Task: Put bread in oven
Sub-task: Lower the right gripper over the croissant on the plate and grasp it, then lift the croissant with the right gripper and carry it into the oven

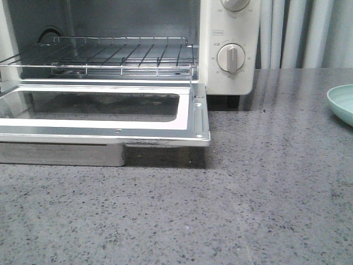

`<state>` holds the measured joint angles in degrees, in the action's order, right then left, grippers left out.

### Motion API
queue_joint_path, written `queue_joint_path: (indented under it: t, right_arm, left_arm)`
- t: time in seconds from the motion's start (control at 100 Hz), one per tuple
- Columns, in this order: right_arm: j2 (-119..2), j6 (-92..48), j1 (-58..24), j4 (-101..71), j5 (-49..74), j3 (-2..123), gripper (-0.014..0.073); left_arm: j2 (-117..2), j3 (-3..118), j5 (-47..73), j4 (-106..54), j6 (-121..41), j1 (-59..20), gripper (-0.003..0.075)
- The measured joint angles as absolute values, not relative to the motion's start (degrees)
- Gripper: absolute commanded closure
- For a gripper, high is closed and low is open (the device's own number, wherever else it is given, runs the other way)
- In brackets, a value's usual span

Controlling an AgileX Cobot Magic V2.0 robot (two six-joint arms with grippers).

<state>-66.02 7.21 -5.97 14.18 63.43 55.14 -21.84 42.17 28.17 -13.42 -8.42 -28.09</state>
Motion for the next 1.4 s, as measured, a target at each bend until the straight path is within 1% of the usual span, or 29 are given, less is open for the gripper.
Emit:
queue_joint_path:
  t: [0.15, 0.34, 0.47, 0.64, 0.88, 1.18, 1.3, 1.4]
  right_arm:
    - [-59.3, 4.1, -7.2, 13.9, 67.2, 55.1, 0.0666]
    - [-52.0, -0.9, -11.0, 9.9, 71.2, 55.1, 0.0666]
    - [-49.2, -5.3, -15.4, 4.9, 71.6, 55.3, 0.0666]
    - [-48.9, -10.0, -22.6, -1.6, 72.1, 58.2, 0.0663]
    - [-54.4, -10.4, -33.5, -2.1, 72.2, 64.4, 0.0663]
    - [-68.1, -10.7, -47.2, 0.0, 70.8, 71.4, 0.0662]
    - [-73.7, -10.7, -50.6, 4.1, 68.7, 74.5, 0.0662]
    - [-77.7, -10.7, -51.6, 6.1, 66.0, 77.7, 0.0662]
  left_arm:
    - [-21.8, 42.2, 28.2, -13.4, -8.4, -28.1, 0.0741]
    - [-21.8, 42.2, 28.2, -13.4, -8.4, -28.1, 0.0741]
    - [-21.8, 42.2, 27.9, -13.4, -8.4, -28.1, 0.0741]
    - [-21.8, 42.2, 27.8, -13.4, -8.4, -28.1, 0.0741]
    - [-21.8, 42.2, 27.8, -13.4, -8.4, -28.1, 0.0741]
    - [-21.8, 42.2, 27.8, -13.4, -8.4, -28.1, 0.0741]
    - [-21.8, 42.2, 27.8, -13.4, -8.4, -28.1, 0.0741]
    - [-21.8, 42.2, 27.8, -13.4, -8.4, -28.1, 0.0741]
